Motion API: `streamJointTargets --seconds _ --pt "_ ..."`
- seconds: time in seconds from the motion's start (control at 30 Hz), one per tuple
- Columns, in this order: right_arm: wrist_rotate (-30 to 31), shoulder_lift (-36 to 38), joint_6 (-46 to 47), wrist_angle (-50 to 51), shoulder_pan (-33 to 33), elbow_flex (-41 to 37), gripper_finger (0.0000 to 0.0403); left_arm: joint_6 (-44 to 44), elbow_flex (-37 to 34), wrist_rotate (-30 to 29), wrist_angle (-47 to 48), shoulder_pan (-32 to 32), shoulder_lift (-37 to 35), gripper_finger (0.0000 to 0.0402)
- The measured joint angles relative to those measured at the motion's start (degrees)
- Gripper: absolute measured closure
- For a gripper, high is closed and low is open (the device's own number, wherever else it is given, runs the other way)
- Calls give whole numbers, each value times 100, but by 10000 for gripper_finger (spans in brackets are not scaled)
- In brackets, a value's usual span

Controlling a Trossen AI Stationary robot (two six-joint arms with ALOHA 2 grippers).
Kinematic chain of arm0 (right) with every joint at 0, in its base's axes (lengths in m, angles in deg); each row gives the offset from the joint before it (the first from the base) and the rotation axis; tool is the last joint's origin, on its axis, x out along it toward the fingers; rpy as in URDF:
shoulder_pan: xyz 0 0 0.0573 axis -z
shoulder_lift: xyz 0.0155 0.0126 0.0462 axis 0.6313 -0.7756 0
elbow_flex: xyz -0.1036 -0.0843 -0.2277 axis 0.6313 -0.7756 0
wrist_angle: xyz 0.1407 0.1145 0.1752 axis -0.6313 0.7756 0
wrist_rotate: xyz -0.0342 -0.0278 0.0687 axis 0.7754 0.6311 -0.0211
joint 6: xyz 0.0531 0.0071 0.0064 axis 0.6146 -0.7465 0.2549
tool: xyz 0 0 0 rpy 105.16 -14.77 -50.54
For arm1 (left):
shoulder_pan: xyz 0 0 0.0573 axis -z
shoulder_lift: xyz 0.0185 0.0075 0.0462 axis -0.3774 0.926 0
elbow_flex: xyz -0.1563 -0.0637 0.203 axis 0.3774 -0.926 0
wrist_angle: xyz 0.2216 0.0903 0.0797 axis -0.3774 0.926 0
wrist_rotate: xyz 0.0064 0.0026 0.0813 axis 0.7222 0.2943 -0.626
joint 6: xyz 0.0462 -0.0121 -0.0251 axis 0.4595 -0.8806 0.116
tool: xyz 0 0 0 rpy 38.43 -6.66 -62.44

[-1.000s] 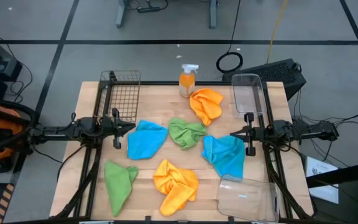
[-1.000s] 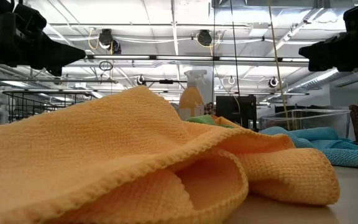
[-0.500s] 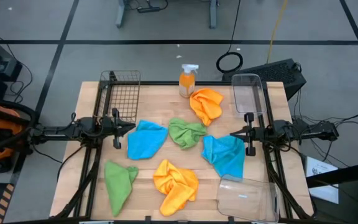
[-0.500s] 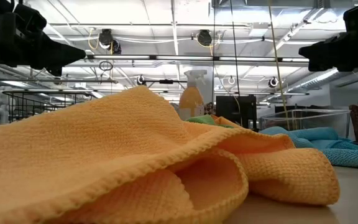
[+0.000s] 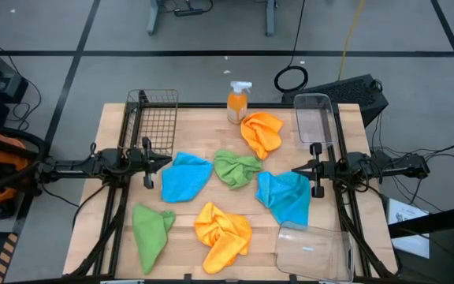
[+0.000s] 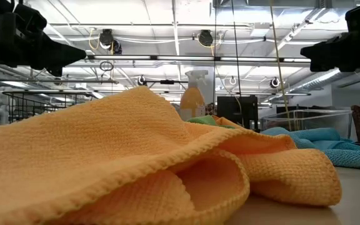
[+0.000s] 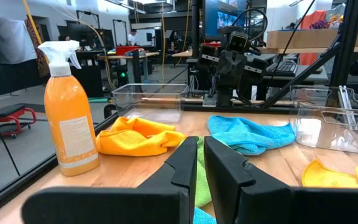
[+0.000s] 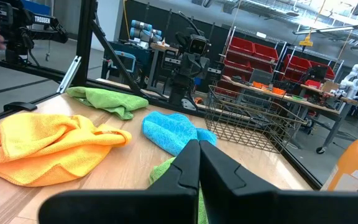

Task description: Sort microfiber towel by color & place in baskets

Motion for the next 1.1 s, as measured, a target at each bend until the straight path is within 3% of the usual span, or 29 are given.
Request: streamJointTargets --seconds 0.4,0.63,0.8,0.97,1.1 --pt "5 1 665 -51 0 0 403 0 0 0 -1 2 0 364" --pt "8 0 2011 -205 -2 -2 403 -70 1 7 24 2 0 364" --pt "294 -39 2848 -477 0 -2 403 -790 0 48 45 2 0 364" --pt "281 -459 3145 -1283 -116 18 403 -843 0 50 52 2 0 364" --pt "271 -1084 3002 -1370 -249 509 403 -454 1 50 60 2 2 364"
